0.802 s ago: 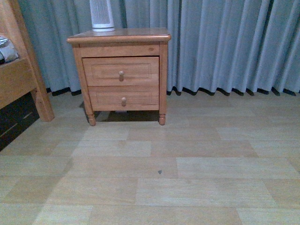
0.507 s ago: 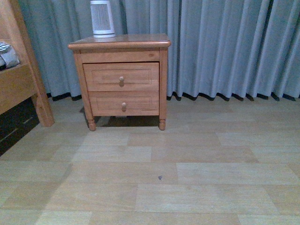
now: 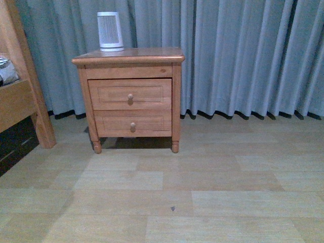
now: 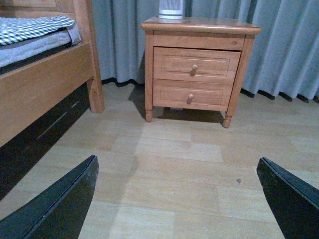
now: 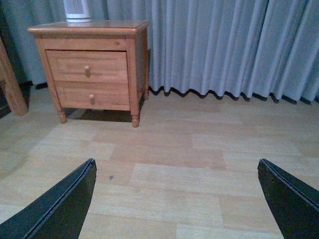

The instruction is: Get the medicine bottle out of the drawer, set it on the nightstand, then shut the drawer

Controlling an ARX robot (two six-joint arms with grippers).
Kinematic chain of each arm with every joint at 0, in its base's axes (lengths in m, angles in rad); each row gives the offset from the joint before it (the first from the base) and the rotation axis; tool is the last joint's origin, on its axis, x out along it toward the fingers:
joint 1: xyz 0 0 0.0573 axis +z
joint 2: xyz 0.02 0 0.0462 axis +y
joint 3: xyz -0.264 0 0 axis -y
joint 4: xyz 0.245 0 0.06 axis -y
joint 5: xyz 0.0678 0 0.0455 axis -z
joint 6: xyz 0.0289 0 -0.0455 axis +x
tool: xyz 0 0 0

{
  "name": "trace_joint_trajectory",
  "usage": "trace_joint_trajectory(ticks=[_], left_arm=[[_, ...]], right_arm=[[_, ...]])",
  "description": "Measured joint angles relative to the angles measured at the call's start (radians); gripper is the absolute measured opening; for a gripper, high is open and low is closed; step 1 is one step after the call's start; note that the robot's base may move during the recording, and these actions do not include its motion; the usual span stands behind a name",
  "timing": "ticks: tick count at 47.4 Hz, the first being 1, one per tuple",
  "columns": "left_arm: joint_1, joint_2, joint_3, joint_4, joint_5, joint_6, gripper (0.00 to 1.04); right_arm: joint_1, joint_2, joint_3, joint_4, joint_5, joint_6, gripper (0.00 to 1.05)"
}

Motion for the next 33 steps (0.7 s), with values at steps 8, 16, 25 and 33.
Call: trace_joint_trajectory(ticks=[8,16,25,33], left_arm=[[0.000,0.000,0.000,0.000,0.000,0.000,0.98],[0.000,0.000,0.000,0.000,0.000,0.000,0.98],[0.000,0.000,0.000,0.000,0.000,0.000,0.98],[0.000,0.000,0.000,0.000,0.000,0.000,0.98]], right_arm=[[0.000,0.000,0.000,0.000,0.000,0.000,0.98],[0.000,0.000,0.000,0.000,0.000,0.000,0.98],[0.000,0.000,0.000,0.000,0.000,0.000,0.98],[0.000,0.000,0.000,0.000,0.000,0.000,0.98]])
